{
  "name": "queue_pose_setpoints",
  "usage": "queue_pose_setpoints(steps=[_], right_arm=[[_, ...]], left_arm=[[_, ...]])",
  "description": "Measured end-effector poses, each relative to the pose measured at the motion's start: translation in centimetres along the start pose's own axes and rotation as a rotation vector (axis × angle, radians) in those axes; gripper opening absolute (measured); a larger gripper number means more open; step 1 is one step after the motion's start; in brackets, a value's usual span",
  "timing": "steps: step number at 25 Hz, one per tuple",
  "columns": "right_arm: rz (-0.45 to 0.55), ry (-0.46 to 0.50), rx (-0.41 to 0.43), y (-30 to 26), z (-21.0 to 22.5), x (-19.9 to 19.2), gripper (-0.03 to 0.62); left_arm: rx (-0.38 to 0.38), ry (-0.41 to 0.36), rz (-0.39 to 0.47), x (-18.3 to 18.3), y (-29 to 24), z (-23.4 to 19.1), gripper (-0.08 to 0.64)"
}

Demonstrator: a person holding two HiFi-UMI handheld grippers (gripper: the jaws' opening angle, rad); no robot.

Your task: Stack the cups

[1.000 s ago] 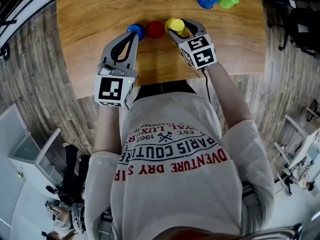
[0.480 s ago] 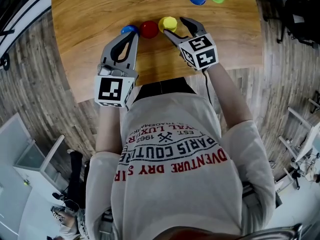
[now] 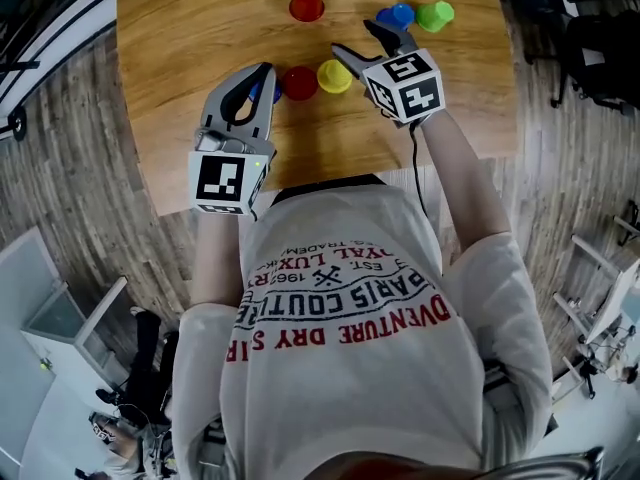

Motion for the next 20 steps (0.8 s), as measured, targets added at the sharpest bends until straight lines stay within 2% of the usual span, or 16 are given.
queue_pose_setpoints(steps=[8, 16, 20], right_arm=[[-0.077, 0.086, 0.12, -6.0, 2.0, 1.8, 0.296], [-0.114, 0.129, 0.228, -11.3, 3.1, 1.4, 0.295], [-0.114, 0.148, 0.233, -13.1, 3.3, 0.9, 0.295]], left_arm=[[0.111, 0.033, -0.028, -0.6, -1.4, -1.8, 0.017], [0.226, 0.055, -0.08, -2.1, -2.3, -2.6, 0.017], [0.264, 0.059, -0.089, -2.7, -2.6, -2.9, 0.016]])
Point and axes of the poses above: the fingertips, and each gripper's own axes: y backward along the fingers, z to its right, x out of its top, the point moved 7 cm from there along y, backward along the fingers, and after that the axes turned 10 degrees about z, right-handed, at the moved point
